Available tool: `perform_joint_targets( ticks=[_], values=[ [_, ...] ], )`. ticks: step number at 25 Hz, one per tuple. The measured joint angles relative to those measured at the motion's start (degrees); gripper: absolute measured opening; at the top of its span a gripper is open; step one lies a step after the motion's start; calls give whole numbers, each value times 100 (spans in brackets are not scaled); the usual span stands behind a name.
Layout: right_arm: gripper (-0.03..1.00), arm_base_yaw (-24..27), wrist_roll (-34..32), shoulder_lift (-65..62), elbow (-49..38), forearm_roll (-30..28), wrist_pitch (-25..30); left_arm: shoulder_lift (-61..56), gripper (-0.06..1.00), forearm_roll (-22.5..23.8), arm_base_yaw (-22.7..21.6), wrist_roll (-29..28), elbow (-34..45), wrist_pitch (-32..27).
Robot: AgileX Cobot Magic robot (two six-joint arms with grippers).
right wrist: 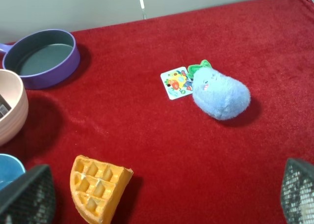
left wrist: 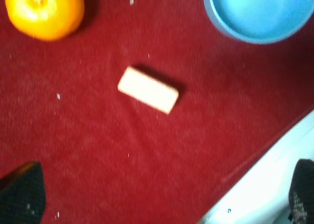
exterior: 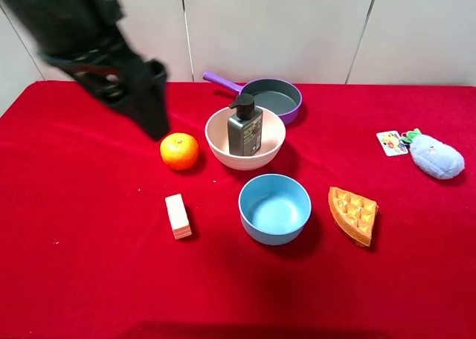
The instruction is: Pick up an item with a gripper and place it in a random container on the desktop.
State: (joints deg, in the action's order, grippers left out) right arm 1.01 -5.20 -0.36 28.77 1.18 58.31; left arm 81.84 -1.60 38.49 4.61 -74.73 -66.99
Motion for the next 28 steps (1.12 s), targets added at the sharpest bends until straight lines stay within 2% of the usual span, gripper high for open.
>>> perform_joint_targets(
  ticks=[10,20,24,28],
  values=[
    [69,0,0,0,0,0,0,-2019,99,8,0,-60,1640,-5],
    [69,0,0,0,0,0,0,-4008,99,201,0,-64,2667,-16],
    [69,0,0,0,0,0,0,-4744,99,293,-312,-173,3000,-21],
    [69,0,0,0,0,0,0,-5325,99,316,-988,-211,3381,32]
  ],
)
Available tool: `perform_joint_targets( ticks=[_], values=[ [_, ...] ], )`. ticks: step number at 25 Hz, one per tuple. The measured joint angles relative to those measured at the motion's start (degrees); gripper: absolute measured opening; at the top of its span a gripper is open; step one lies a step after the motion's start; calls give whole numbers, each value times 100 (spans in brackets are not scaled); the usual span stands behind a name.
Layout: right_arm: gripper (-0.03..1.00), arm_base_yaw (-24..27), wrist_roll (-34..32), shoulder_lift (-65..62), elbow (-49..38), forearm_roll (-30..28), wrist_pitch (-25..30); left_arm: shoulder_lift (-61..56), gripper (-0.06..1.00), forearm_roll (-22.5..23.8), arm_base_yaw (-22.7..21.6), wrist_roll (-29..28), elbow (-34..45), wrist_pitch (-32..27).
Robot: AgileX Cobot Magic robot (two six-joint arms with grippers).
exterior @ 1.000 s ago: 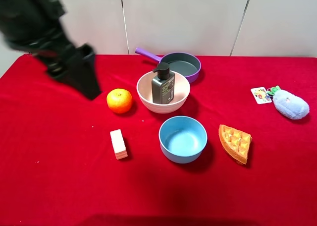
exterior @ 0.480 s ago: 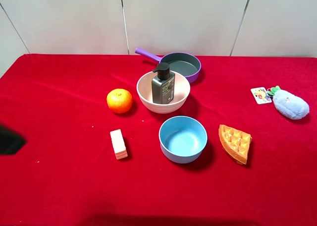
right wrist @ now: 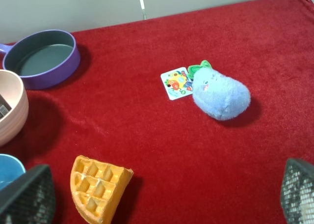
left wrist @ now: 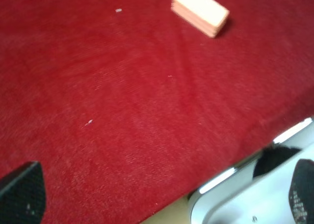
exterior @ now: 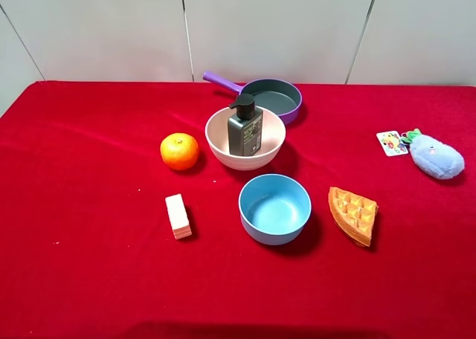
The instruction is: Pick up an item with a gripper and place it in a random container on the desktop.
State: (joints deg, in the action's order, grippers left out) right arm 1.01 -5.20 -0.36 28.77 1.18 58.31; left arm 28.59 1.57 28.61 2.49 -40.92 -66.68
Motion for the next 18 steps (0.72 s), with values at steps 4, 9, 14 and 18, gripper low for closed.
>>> perform_joint_targets(
  ticks=[4,9,14,18],
  values=[
    [69,0,0,0,0,0,0,-471,99,0,-785,0,384,236],
    [69,0,0,0,0,0,0,-966,99,0,-1759,-5,757,307],
    [69,0,0,0,0,0,0,-1640,99,-11,-2446,-5,1087,434],
    [69,0,0,0,0,0,0,-2274,99,-38,-2667,-5,1272,552]
  ],
)
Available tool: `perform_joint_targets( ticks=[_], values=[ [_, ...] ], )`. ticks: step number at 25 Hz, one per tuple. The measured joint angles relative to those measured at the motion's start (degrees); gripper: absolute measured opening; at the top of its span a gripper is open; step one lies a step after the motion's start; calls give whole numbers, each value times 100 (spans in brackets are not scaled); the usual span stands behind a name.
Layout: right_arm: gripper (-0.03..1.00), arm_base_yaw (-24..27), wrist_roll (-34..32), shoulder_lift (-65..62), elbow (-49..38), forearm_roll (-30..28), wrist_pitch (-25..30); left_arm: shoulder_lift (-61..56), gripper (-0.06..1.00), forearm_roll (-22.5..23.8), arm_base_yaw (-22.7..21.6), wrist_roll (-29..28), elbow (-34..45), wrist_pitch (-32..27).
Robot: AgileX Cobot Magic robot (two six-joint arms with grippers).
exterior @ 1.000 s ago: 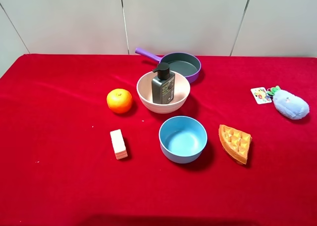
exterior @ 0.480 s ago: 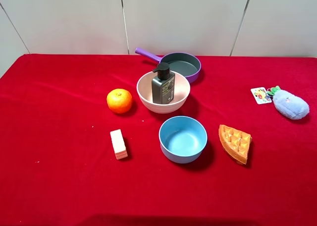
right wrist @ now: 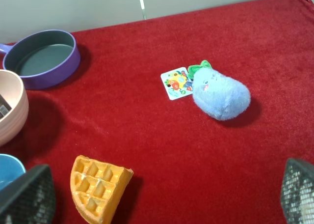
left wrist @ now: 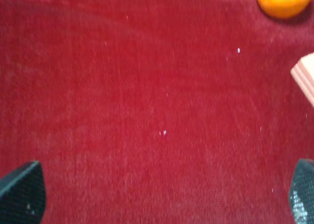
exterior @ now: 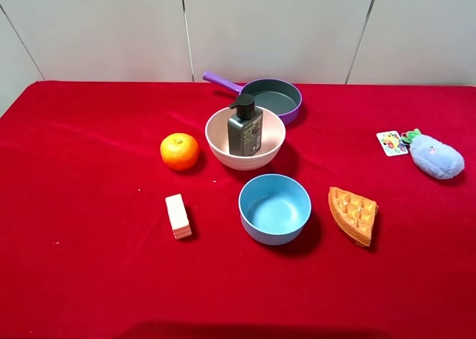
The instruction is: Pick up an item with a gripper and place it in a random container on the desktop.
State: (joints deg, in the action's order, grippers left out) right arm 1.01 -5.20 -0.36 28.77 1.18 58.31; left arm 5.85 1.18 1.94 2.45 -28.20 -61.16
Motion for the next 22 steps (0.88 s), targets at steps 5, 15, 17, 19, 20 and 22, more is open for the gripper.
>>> perform_joint_targets(
  ticks=[5,15,17,19,20,22],
  values=[
    [69,0,0,0,0,0,0,-603,99,-12,-25,0,8,35],
    [69,0,0,0,0,4,0,-609,99,-18,-25,0,8,39],
    [69,0,0,0,0,4,0,-609,99,-18,-25,0,8,41],
    [69,0,0,0,0,4,0,-609,99,-18,-25,0,8,46],
    [69,0,0,0,0,4,0,-609,99,-18,-25,0,8,46],
    [69,0,0,0,0,4,0,-609,99,-18,-25,0,8,51]
  ],
)
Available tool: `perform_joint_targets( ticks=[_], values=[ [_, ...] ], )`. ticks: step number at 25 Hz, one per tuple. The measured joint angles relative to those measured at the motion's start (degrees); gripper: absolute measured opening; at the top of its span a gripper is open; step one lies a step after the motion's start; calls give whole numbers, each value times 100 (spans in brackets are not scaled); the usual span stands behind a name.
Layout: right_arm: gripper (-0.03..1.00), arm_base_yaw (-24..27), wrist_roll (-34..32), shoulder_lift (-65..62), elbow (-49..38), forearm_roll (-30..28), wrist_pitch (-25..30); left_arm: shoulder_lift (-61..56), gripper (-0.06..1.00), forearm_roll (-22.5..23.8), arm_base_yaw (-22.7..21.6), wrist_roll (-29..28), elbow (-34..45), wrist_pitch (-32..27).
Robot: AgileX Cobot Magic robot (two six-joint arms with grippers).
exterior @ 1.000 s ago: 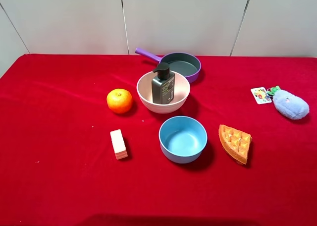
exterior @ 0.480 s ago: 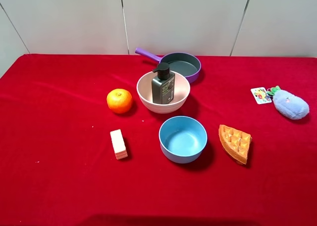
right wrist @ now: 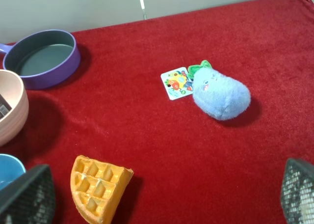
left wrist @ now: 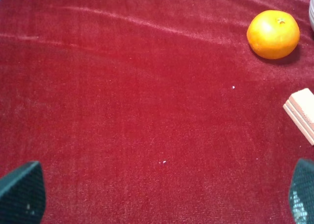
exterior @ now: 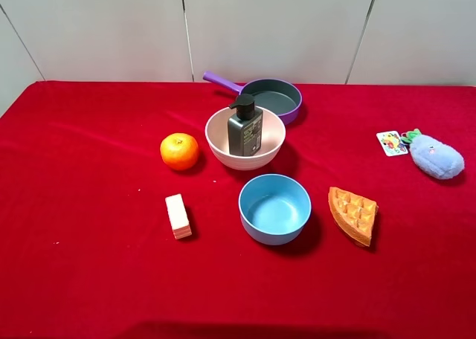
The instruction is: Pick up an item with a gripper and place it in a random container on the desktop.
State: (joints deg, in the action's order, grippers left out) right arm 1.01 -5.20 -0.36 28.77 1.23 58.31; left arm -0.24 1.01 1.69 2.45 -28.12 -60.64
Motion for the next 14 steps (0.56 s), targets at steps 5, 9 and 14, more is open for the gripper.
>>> perform_joint_targets(
  ticks=[5,9,14],
  values=[
    [69,0,0,0,0,0,0,0,99,0,0,0,0,23],
    [69,0,0,0,0,0,0,0,99,0,0,0,0,23],
    [69,0,0,0,0,0,0,0,99,0,0,0,0,23]
  ],
)
